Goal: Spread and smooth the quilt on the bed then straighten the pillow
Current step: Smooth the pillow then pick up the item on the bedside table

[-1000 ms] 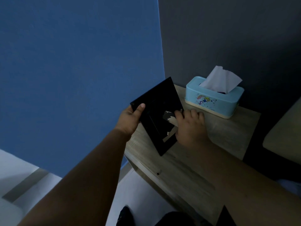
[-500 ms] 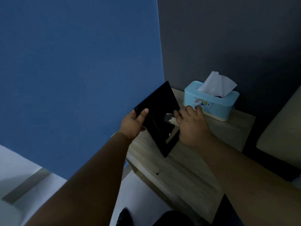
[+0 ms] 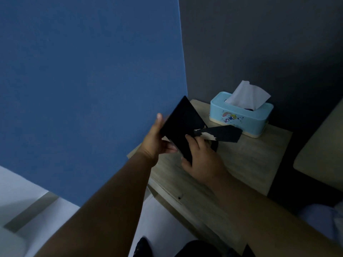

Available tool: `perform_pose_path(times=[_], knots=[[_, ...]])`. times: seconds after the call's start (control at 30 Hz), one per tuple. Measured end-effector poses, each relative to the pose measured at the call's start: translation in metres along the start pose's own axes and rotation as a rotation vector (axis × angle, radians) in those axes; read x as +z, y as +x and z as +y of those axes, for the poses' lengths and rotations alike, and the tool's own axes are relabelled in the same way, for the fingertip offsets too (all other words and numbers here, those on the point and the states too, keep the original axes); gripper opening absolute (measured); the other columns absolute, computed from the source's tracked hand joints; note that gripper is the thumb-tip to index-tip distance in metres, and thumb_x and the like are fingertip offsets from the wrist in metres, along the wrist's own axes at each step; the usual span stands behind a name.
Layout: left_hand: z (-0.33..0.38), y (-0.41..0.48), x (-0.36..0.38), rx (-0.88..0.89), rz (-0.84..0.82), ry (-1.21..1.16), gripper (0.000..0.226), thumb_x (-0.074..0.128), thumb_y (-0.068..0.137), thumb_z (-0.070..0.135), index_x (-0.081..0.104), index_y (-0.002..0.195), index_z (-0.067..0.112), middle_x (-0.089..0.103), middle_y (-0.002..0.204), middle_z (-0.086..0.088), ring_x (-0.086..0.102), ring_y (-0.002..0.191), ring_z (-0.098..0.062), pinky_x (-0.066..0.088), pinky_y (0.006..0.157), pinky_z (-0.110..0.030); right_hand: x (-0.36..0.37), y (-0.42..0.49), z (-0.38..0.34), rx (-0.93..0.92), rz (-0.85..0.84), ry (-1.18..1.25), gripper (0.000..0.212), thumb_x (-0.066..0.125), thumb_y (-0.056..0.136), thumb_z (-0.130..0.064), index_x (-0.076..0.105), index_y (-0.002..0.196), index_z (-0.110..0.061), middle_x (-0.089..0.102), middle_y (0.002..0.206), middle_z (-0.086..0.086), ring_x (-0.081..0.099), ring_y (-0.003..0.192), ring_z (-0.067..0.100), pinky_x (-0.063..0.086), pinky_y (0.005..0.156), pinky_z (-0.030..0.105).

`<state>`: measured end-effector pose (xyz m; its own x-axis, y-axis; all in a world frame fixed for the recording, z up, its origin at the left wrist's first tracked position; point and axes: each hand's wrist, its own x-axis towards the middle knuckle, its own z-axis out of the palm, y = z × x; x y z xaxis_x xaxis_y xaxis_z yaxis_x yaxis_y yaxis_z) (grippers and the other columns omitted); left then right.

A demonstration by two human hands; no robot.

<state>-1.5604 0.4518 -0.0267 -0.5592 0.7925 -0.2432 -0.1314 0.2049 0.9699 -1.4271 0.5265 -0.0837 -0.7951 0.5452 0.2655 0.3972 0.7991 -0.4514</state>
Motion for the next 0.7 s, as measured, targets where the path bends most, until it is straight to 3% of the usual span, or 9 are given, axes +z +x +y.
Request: perform_pose_path(times=[0.07, 0.17, 0.3, 0.4, 0.47, 0.6, 0.7], knots=[[0.001, 0.004, 0.002, -0.054, -0.028, -0.115, 0.079, 0.009, 0.082, 0.080, 0.049, 0.135, 0.036, 0.060, 0.126, -0.001, 0.065, 0.086, -0.028, 0.055, 0.074, -0.039, -0.002, -0.001, 0.004, -0.009, 0.004, 0.004, 0.070, 0.054, 0.086, -0.035, 0.025, 0.146, -0.014, 0.041, 0.134, 0.010, 0.045, 0.119, 0.027, 0.048, 0.088, 0.039], [0.000, 0.014, 0.005, -0.100, -0.072, -0.197, 0.087, 0.002, 0.080, 0.082, 0.050, 0.134, 0.035, 0.061, 0.126, 0.000, 0.058, 0.111, -0.024, 0.048, 0.084, -0.040, -0.005, -0.005, 0.012, -0.035, 0.008, 0.015, 0.068, 0.053, 0.086, -0.034, 0.026, 0.146, -0.016, 0.041, 0.136, 0.009, 0.049, 0.114, 0.025, 0.049, 0.085, 0.036], [0.001, 0.027, 0.013, -0.110, -0.031, -0.190, 0.092, 0.004, 0.081, 0.081, 0.057, 0.129, 0.023, 0.061, 0.125, -0.005, 0.054, 0.114, -0.024, 0.045, 0.090, -0.039, -0.006, -0.013, 0.024, -0.039, 0.013, 0.084, 0.066, 0.052, 0.084, -0.030, 0.029, 0.144, -0.016, 0.040, 0.139, 0.008, 0.055, 0.107, 0.024, 0.048, 0.078, 0.031], [0.002, 0.036, 0.017, -0.099, 0.043, -0.179, 0.084, 0.009, 0.080, 0.083, 0.070, 0.101, 0.028, 0.049, 0.142, -0.002, 0.042, 0.128, -0.029, 0.037, 0.106, -0.048, -0.011, -0.014, 0.033, -0.018, 0.009, 0.141, 0.066, 0.044, 0.081, -0.034, 0.032, 0.143, -0.014, 0.042, 0.139, 0.010, 0.056, 0.106, 0.025, 0.046, 0.076, 0.028], [0.002, 0.040, 0.021, -0.081, 0.053, -0.179, 0.079, 0.011, 0.079, 0.083, 0.066, 0.086, 0.026, 0.043, 0.146, 0.000, 0.035, 0.135, -0.030, 0.030, 0.111, -0.054, -0.015, -0.013, 0.038, -0.031, -0.003, 0.151, 0.071, 0.033, 0.076, -0.040, 0.035, 0.141, -0.012, 0.045, 0.137, 0.012, 0.058, 0.101, 0.027, 0.044, 0.073, 0.027], [0.003, 0.046, 0.026, -0.058, 0.104, -0.205, 0.066, 0.013, 0.088, 0.074, 0.055, 0.095, 0.024, 0.046, 0.144, 0.005, 0.035, 0.133, -0.030, 0.029, 0.108, -0.053, -0.018, -0.010, 0.051, 0.041, 0.032, 0.219, 0.052, 0.044, 0.083, -0.021, 0.044, 0.133, -0.008, 0.055, 0.120, 0.014, 0.060, 0.093, 0.027, 0.053, 0.075, 0.036], [0.004, 0.052, 0.026, -0.074, 0.107, -0.180, 0.069, 0.011, 0.089, 0.072, 0.043, 0.136, 0.031, 0.045, 0.145, 0.006, 0.034, 0.135, -0.032, 0.028, 0.107, -0.052, -0.016, -0.009, 0.062, 0.153, 0.127, 0.323, 0.031, 0.052, 0.091, -0.011, 0.054, 0.121, -0.008, 0.062, 0.106, 0.014, 0.062, 0.093, 0.027, 0.052, 0.075, 0.033]])
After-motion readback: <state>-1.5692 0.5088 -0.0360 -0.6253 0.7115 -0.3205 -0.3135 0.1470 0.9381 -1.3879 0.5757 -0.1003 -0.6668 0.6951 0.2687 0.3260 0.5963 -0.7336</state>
